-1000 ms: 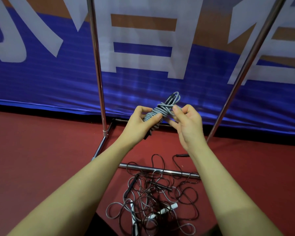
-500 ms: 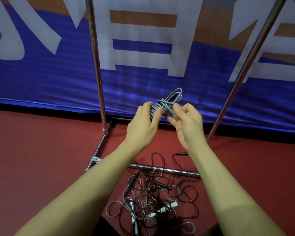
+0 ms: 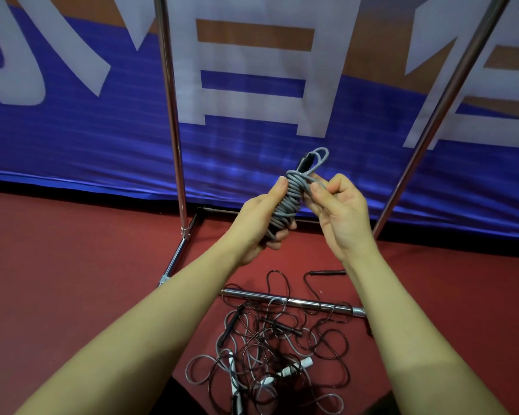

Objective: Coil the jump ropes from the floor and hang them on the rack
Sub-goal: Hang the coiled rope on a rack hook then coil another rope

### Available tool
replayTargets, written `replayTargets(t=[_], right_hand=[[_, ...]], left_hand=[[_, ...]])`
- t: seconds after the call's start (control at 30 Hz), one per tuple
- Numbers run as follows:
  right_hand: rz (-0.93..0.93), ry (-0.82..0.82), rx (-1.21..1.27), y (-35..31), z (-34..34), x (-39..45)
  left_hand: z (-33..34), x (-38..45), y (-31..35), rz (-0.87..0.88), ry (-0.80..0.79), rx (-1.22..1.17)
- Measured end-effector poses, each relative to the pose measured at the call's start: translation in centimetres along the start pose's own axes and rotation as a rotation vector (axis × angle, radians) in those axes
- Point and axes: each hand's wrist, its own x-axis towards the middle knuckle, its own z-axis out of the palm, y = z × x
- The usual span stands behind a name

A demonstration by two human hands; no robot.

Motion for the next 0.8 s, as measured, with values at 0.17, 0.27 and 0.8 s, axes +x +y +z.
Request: replayTargets(t=[0.17, 0.27, 0.8], right_hand=[[0.011, 0.082, -0.039, 0.2, 0.4, -0.3], [0.015, 0.123, -0.025, 0.6, 0.7, -0.4], [0.016, 0.028, -0.034, 0.6, 0.8, -0.2]], left_hand=[[-0.5, 0.1, -0.1, -0.036, -0.045, 0.057], [-0.6, 0.0, -0.2, 0.028, 0.154, 0.224], [0.6, -0.4, 0.5, -0.051, 0.233, 0.15]])
